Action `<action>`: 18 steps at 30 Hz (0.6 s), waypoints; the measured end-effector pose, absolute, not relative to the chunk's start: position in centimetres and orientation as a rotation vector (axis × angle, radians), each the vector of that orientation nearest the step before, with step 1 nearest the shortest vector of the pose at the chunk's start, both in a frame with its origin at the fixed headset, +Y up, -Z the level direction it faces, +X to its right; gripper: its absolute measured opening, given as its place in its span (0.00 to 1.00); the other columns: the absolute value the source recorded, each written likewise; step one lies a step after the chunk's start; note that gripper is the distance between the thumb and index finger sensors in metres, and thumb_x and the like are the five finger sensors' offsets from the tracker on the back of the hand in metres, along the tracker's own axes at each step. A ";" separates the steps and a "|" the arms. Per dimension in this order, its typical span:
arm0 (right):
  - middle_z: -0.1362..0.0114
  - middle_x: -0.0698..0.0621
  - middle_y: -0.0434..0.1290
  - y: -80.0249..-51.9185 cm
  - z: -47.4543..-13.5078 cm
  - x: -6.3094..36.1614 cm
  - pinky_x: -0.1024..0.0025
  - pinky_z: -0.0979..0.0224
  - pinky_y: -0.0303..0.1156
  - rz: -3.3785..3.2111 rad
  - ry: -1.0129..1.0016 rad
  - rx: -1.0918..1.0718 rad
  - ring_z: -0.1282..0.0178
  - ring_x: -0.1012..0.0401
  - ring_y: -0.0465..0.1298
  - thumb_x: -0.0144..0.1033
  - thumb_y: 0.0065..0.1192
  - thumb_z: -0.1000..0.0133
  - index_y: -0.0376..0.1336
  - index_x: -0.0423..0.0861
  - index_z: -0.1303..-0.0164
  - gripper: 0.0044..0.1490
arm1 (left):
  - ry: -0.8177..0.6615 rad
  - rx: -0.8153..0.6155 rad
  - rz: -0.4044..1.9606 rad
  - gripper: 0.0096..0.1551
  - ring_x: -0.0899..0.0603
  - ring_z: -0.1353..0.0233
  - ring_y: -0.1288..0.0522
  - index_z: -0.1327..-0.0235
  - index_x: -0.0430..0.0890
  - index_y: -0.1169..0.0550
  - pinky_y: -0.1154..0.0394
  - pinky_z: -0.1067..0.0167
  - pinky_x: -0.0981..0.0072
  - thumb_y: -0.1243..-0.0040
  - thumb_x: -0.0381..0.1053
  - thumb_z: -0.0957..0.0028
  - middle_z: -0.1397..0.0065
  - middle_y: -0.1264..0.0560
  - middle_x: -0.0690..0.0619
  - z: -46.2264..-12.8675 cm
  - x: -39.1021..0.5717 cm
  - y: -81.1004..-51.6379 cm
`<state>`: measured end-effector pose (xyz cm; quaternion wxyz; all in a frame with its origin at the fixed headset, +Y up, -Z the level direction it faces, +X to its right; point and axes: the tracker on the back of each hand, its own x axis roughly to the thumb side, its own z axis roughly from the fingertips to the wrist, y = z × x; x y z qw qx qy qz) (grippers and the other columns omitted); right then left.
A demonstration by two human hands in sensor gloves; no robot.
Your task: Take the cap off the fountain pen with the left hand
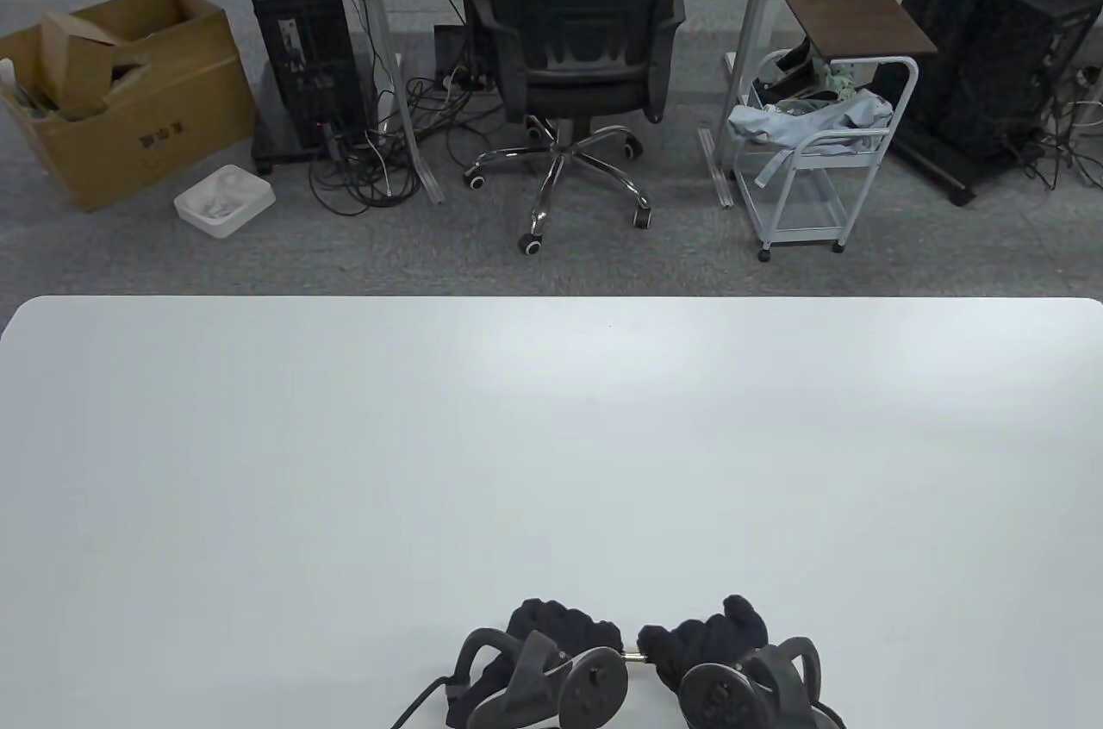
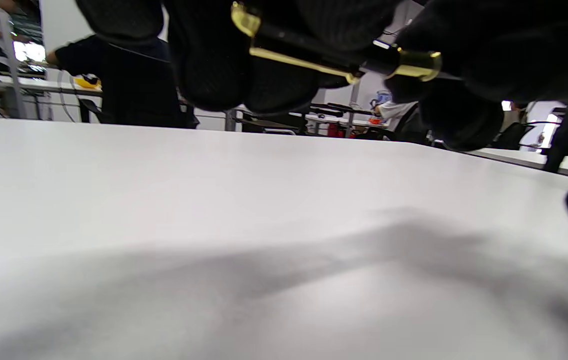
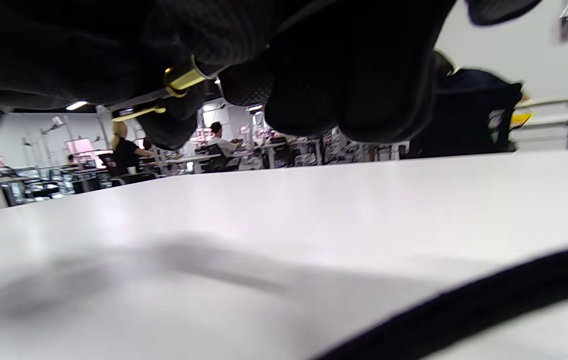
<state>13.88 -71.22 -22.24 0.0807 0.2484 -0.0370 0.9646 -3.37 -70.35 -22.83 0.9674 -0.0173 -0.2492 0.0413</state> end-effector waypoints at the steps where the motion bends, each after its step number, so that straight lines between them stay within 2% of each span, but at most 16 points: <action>1: 0.37 0.45 0.73 -71.0 -22.6 14.5 0.26 0.28 0.45 2.897 -0.127 0.673 0.38 0.43 0.74 0.33 0.50 0.47 0.60 0.49 0.33 0.29 | -0.490 -0.007 0.083 0.23 0.36 0.34 0.22 0.40 0.49 0.24 0.34 0.30 0.31 0.47 0.42 0.50 0.36 0.21 0.50 -23.5 -3.5 -70.1; 4: 0.30 0.42 0.67 -70.6 -23.4 16.9 0.24 0.28 0.40 2.877 -0.155 0.512 0.32 0.40 0.67 0.33 0.51 0.46 0.59 0.50 0.32 0.29 | -0.402 -0.007 0.137 0.22 0.36 0.32 0.23 0.40 0.49 0.23 0.35 0.30 0.31 0.43 0.44 0.49 0.35 0.21 0.50 -25.8 -3.9 -69.3; 7: 0.29 0.40 0.64 -70.5 -23.9 19.9 0.24 0.28 0.39 2.840 -0.187 0.377 0.33 0.39 0.64 0.33 0.52 0.46 0.61 0.50 0.33 0.29 | -0.341 -0.047 0.161 0.22 0.37 0.33 0.21 0.41 0.51 0.22 0.34 0.29 0.34 0.39 0.44 0.50 0.36 0.20 0.50 -29.0 -3.7 -69.7; 12: 0.35 0.42 0.67 -69.8 -24.6 22.7 0.28 0.28 0.45 2.754 -0.239 0.198 0.40 0.42 0.67 0.33 0.53 0.46 0.61 0.49 0.32 0.29 | -0.269 -0.101 0.068 0.21 0.39 0.32 0.21 0.43 0.53 0.21 0.34 0.27 0.37 0.36 0.45 0.51 0.37 0.19 0.52 -33.3 -2.5 -73.1; 18: 0.34 0.42 0.67 -70.3 -25.2 23.4 0.28 0.27 0.45 2.782 -0.193 0.192 0.39 0.42 0.67 0.34 0.53 0.46 0.60 0.49 0.32 0.29 | -0.252 -0.140 -0.064 0.20 0.41 0.33 0.19 0.45 0.54 0.20 0.34 0.27 0.37 0.34 0.46 0.52 0.38 0.18 0.55 -36.1 -1.4 -75.6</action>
